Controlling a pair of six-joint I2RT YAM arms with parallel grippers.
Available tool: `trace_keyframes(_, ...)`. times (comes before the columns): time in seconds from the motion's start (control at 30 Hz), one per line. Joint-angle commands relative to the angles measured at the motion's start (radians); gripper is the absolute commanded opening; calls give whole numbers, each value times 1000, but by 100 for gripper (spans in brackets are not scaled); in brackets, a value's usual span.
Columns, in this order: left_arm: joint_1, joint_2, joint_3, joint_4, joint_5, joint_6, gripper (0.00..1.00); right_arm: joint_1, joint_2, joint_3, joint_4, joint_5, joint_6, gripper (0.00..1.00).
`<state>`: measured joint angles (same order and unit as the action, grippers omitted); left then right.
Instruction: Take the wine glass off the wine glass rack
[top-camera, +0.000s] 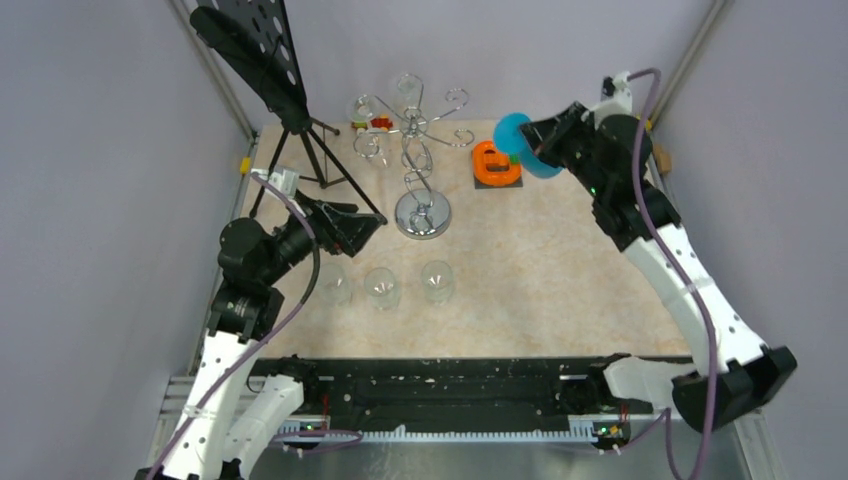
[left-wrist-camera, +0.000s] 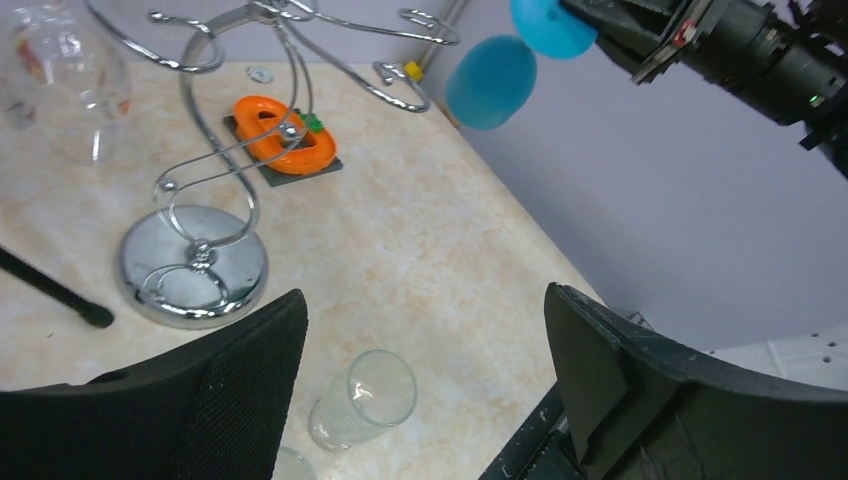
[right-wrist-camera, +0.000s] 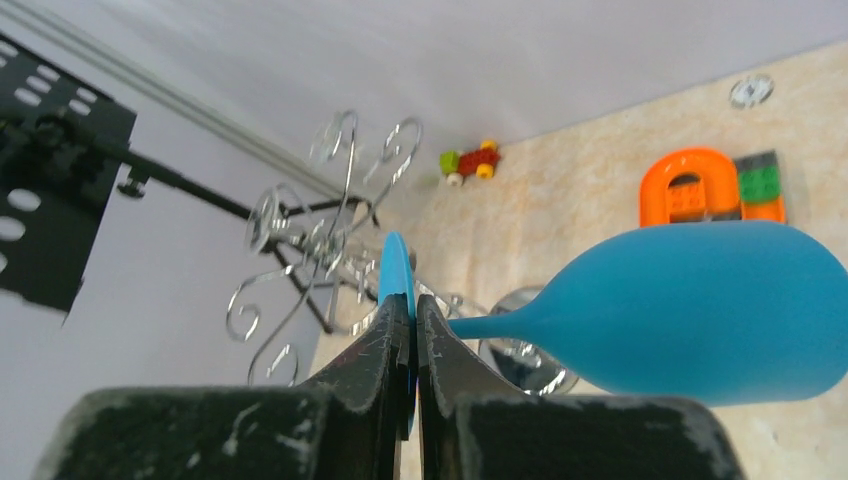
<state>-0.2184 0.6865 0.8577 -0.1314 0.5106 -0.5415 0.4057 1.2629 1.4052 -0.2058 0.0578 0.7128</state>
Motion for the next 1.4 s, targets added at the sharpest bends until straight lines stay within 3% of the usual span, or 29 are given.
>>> trace_keyframes(0.0, 1, 27, -31, 195, 152, -90, 91, -22, -165, -141, 35, -218, 78, 0)
trace_keyframes(0.23, -11, 182, -98, 355, 131, -502, 91, -22, -364, -263, 271, -546, 330, 0)
trace_keyframes(0.33, -29, 274, -100, 455, 215, -656, 92, -22, -425, -288, 350, -613, 412, 0)
trace_keyframes(0.5, -150, 402, -116, 785, 255, -846, 92, -21, -515, -335, 382, -627, 440, 0)
trace_keyframes(0.67, -274, 468, -78, 897, 218, -858, 91, -21, -543, -423, 548, -696, 565, 0)
trace_keyframes(0.8, -312, 468, -77, 969, 189, -864, 90, -21, -556, -476, 640, -719, 632, 0)
trace_keyframes(0.93, -315, 466, -52, 1002, 231, -870, 74, -21, -557, -491, 638, -707, 631, 0)
trace_keyframes(1.0, -316, 467, -18, 962, 266, -853, 71, -20, -554, -492, 649, -707, 630, 0)
trace_keyframes(1.37, -320, 471, 26, 967, 301, -829, 75, -21, -544, -527, 737, -712, 699, 0)
